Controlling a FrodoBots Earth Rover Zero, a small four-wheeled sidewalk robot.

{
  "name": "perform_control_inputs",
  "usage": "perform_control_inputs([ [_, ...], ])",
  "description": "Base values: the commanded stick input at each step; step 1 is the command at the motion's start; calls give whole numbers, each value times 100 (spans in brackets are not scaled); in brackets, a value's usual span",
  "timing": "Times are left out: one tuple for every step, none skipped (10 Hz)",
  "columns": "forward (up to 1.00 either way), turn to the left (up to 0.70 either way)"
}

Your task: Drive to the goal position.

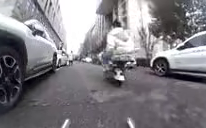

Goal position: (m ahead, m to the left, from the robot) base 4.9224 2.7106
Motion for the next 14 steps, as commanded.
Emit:
perform_control_inputs([
  [70,-14],
  [70,-14],
  [70,-14],
  [70,-14],
  [70,-14],
  [70,-14],
  [70,-14],
  [70,-14],
  [70,-14],
  [70,-14],
  [70,-14],
  [70,-12],
  [70,-10],
  [70,-9],
])
